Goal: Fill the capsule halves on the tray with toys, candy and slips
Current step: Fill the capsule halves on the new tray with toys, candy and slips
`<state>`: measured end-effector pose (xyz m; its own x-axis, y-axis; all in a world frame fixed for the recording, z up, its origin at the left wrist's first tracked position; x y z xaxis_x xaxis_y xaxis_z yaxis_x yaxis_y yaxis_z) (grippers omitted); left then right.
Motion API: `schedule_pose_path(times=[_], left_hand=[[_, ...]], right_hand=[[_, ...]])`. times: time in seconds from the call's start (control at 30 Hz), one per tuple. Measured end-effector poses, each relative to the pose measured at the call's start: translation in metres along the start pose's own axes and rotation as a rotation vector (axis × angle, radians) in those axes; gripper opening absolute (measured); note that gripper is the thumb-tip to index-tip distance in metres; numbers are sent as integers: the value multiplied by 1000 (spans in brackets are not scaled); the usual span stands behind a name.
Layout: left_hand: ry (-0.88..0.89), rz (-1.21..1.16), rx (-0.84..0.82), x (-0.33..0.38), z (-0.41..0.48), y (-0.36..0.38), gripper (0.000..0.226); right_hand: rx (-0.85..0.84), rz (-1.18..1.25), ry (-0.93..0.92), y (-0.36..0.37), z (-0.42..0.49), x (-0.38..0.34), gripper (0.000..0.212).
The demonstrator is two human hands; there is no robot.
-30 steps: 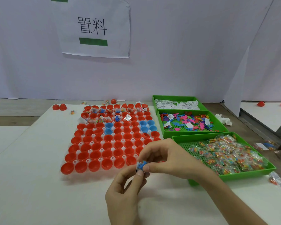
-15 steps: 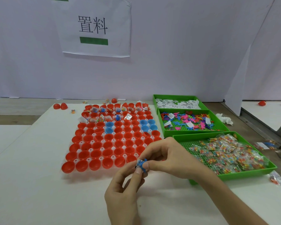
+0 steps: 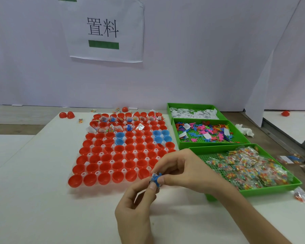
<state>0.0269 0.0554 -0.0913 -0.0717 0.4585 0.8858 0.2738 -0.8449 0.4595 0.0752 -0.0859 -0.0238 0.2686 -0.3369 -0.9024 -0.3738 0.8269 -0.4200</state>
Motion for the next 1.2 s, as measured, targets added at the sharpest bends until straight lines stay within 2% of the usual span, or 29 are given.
schedule_pose_path(times=[0.17, 0.4, 0.6, 0.9, 1.0, 1.2], left_hand=[[-24, -45, -1, 2, 0, 2, 20], [-105, -233, 11, 7, -3, 7, 23], [-152, -305, -11, 9, -5, 10, 29], [-165, -405, 45, 12, -4, 9, 14], [-191, -439, 24, 13, -5, 9, 16], [-205, -424, -34, 17, -7, 13, 22]], right_hand=[[3, 37, -17, 1, 0, -5, 16], [65, 120, -29, 12, 3, -7, 23], [74, 202, 3, 14, 5, -5, 16], [52, 372, 73, 22, 6, 3, 19], [96, 301, 51, 22, 7, -1, 11], [96, 12, -20, -1, 16, -28, 11]])
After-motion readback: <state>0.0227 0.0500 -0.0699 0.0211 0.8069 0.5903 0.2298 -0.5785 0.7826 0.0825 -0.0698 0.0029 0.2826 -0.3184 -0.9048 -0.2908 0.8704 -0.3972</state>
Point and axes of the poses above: each hand's wrist, its own z-axis towards the middle knuckle, its own y-axis out of the palm, x = y × z, the point moved 4 cm from there along z, towards the middle knuckle, and after that the axes turned 4 degrees about -z, right-handed, at the moved point
